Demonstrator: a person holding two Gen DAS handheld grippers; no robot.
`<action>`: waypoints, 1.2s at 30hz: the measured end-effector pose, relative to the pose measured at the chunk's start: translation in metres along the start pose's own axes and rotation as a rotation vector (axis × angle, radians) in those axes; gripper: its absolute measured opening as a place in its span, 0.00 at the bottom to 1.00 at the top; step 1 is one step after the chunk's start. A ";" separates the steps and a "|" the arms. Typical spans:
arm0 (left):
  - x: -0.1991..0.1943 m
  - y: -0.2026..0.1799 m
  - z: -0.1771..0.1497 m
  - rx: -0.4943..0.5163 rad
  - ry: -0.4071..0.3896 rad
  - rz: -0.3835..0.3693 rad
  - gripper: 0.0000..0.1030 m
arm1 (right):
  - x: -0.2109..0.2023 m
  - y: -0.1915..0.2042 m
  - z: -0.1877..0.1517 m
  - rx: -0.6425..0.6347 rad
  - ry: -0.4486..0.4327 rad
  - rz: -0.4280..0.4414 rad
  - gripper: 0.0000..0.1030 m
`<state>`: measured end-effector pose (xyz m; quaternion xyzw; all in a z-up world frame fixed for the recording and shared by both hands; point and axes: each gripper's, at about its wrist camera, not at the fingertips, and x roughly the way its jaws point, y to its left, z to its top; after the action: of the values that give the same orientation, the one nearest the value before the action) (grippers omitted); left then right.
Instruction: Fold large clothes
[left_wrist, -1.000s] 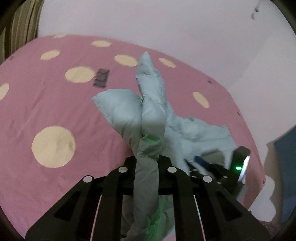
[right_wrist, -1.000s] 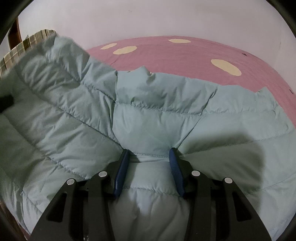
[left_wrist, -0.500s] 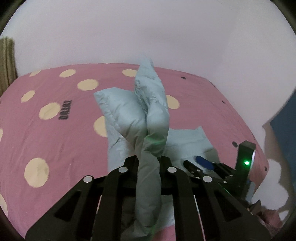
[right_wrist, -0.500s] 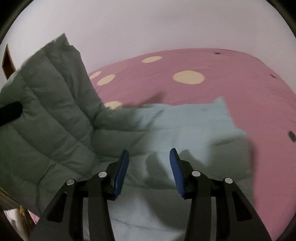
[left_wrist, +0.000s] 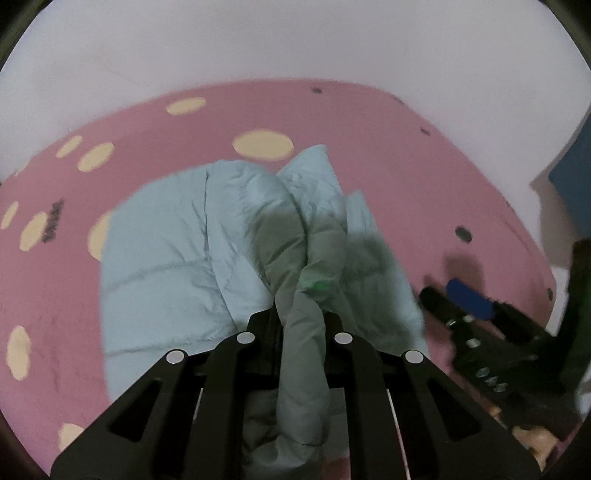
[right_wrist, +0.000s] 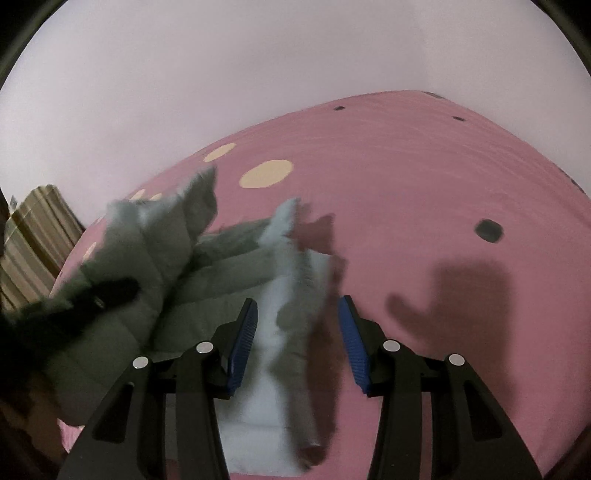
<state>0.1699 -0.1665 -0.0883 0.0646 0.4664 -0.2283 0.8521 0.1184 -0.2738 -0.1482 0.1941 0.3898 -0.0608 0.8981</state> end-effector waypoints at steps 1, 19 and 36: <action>0.009 -0.005 -0.004 0.000 0.011 0.002 0.10 | 0.001 -0.005 0.000 0.008 0.002 -0.006 0.45; -0.061 -0.025 -0.018 -0.016 -0.164 -0.118 0.61 | -0.013 -0.014 0.006 0.037 -0.011 0.003 0.59; -0.051 0.144 -0.071 -0.290 -0.180 0.103 0.64 | 0.047 0.075 0.007 -0.005 0.193 0.187 0.68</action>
<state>0.1569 0.0009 -0.1002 -0.0557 0.4125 -0.1195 0.9014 0.1751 -0.2062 -0.1551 0.2322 0.4548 0.0433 0.8587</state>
